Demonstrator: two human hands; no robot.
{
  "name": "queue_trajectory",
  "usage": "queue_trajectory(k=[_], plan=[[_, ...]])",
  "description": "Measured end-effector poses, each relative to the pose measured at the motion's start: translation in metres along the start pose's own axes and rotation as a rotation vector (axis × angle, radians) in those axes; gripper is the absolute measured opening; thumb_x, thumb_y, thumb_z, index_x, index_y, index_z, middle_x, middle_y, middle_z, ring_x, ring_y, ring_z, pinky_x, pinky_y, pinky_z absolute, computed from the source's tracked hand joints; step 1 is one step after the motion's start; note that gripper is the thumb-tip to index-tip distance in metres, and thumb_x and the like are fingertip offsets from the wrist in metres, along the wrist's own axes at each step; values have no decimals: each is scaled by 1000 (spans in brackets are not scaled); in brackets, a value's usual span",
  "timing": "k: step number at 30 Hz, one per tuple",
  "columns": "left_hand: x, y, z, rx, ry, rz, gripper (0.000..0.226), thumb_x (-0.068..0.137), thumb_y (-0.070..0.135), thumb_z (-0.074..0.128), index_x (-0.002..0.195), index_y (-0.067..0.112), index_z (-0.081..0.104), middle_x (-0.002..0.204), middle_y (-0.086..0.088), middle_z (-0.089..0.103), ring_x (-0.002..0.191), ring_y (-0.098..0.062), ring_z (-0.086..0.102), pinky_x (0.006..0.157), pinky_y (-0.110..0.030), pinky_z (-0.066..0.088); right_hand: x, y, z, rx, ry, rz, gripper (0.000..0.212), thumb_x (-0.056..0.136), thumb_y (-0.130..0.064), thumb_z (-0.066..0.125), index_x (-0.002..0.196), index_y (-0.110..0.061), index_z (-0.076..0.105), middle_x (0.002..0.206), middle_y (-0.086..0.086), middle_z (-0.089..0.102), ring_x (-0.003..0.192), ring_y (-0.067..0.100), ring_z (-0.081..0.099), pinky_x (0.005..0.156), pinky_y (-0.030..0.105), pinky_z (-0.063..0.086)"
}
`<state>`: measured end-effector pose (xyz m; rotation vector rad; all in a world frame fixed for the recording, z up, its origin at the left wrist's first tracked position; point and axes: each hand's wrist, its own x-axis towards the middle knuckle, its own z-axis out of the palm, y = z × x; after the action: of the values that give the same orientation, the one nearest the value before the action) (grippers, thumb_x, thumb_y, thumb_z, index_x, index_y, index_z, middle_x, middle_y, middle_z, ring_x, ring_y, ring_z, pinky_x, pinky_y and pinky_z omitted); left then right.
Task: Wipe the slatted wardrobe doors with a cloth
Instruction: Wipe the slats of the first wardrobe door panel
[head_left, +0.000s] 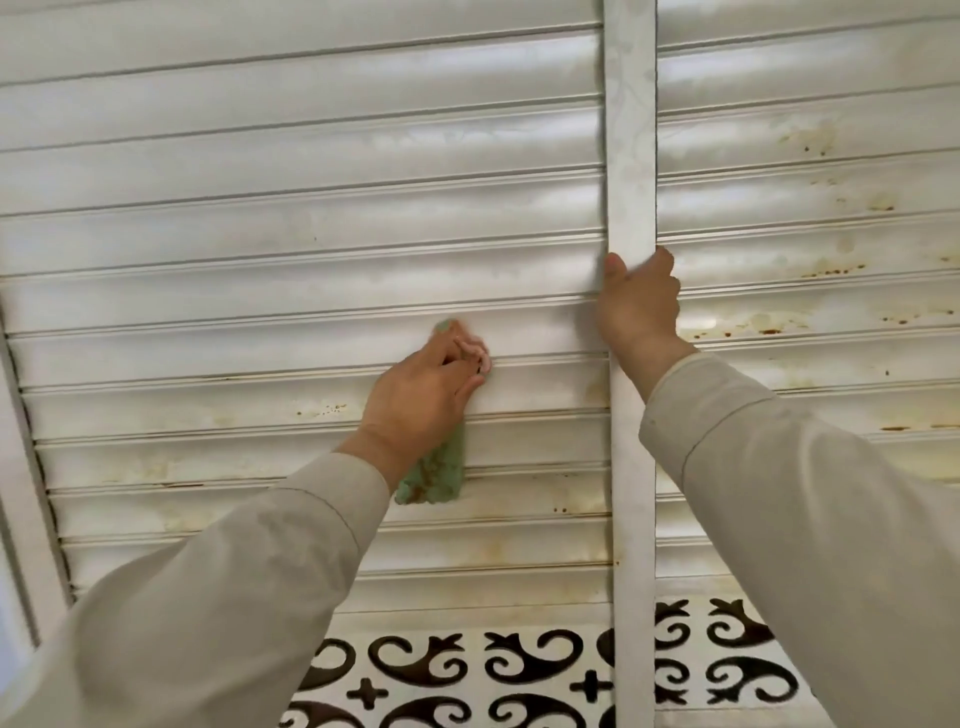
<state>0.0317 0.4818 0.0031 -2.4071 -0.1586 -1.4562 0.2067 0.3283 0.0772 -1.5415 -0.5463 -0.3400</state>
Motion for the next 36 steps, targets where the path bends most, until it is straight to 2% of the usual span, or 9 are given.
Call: queue_trajectory(k=[4,8,14,17,21,24,27,29,36], plan=[[19,10,-9,-95,-138,-315,9,94,33,57,86,31,60,108,13,60,89,-19,63,75,-37,54,-29,-4,20,-174,147,7,80,94,-41,53,154,-9,11,154,15,22,142,35,23,114,45,22],[33,9,-16,-81,-234,-585,9,91,33,58,90,24,59,107,5,66,99,-24,61,79,-35,50,-50,-12,38,-298,189,-96,81,97,-42,49,156,-8,6,162,19,2,149,38,1,120,47,4],[35,-10,-33,54,-309,-625,26,88,38,64,107,20,63,115,-7,59,109,-31,57,80,-37,49,-75,-36,69,-344,122,-533,70,97,-36,49,154,-5,22,162,19,11,150,34,8,121,45,10],[22,-31,-42,105,-257,-650,41,84,39,68,119,19,56,123,-7,49,120,-30,46,91,-45,44,-87,-50,88,-337,51,-629,65,97,-35,50,151,-4,29,160,21,15,149,36,11,121,44,12],[1,-66,-60,164,-227,-725,58,81,45,71,125,15,48,126,-9,47,122,-32,45,93,-47,38,-105,-61,123,-347,4,-693,63,97,-35,51,150,-5,34,160,21,17,149,36,12,122,41,11],[-12,-100,-76,152,-257,-786,49,79,48,69,115,19,53,118,-7,56,116,-32,50,92,-47,39,-119,-69,150,-373,-20,-734,64,96,-36,51,149,-4,35,159,23,18,148,38,13,122,41,11],[-30,-138,-93,131,-273,-852,24,75,45,63,83,24,57,90,0,63,94,-29,58,86,-43,44,-130,-78,176,-418,-27,-769,66,94,-38,50,149,-4,35,160,24,17,148,40,12,122,43,11],[-45,-164,-107,105,-284,-901,22,73,42,61,72,21,54,77,1,61,83,-29,59,85,-42,48,-136,-83,192,-467,-49,-784,69,95,-41,48,152,-6,30,161,22,12,149,41,7,122,45,10],[-98,-261,-154,70,-225,-1041,37,82,51,70,76,15,61,81,-7,65,83,-32,62,68,-33,47,-149,-86,236,-627,-46,-691,81,98,-56,34,158,-14,0,164,14,-13,147,44,-17,118,58,-2]])
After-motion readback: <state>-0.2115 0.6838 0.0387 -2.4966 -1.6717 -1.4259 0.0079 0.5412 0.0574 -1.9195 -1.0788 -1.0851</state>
